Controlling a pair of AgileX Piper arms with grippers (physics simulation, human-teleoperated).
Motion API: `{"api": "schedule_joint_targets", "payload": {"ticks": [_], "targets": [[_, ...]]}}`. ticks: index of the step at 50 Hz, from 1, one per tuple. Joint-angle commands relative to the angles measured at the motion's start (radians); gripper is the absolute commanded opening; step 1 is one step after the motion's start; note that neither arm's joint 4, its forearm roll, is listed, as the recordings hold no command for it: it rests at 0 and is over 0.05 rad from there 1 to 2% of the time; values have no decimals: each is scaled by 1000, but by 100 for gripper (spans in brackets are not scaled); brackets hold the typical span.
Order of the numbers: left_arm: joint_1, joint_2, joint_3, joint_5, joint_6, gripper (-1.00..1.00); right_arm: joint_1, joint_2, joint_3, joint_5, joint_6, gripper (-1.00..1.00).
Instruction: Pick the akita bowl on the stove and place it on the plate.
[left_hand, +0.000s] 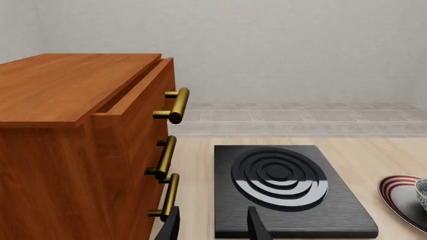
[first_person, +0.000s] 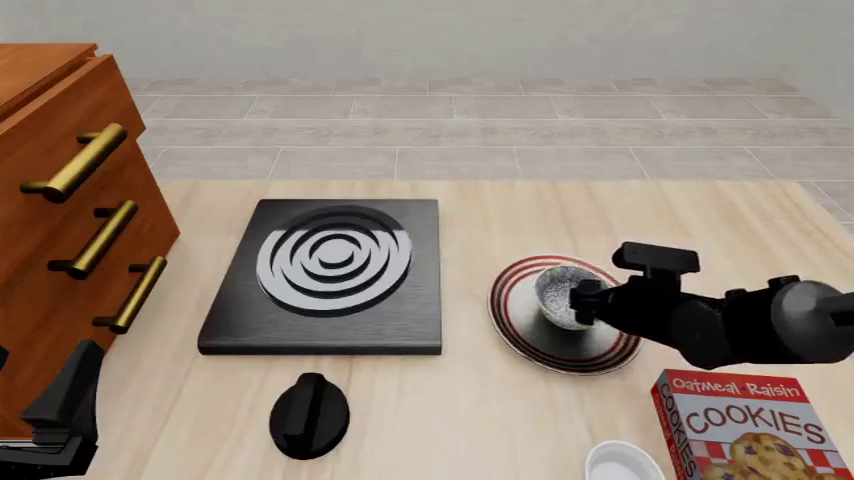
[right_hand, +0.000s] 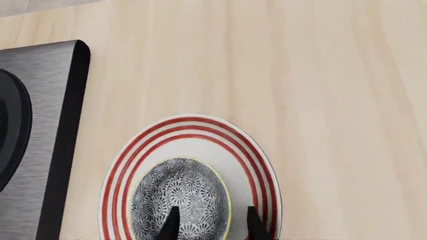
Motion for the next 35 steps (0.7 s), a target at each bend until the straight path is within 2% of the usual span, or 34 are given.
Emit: {"api": "schedule_joint_targets", "payload": {"ticks": [1,2,3,4,5,23,24,25,30,33,35], "targets": [[0,0,0,0,0,100,-40,-50,-3,21,-75,100],[0,0,0,0,0,100,-54,-60,-8,26,-134,100],[0,0,0,0,0,100,-39,-86,3,15,-78,100],[0,0,0,0,0,100,-39,-86,3,15,-78,100],[0,0,0,0,0,100,-50,-83,-5,28,-123,100],[0,0,0,0,0,100,-26,-213,7,72,-120,100],[0,0,0,0,0,100,-23,-219,6,75,-124,100],[0,0,0,0,0,100,-12,-235,7,81,-152,100],[0,0,0,0,0,100,-14,-270,16,80,-163,100],[0,0,0,0,0,100,-32,-303,25,80,-218,100],[0,0,0,0,0,100,-31,-344,37,74,-206,100]]}}
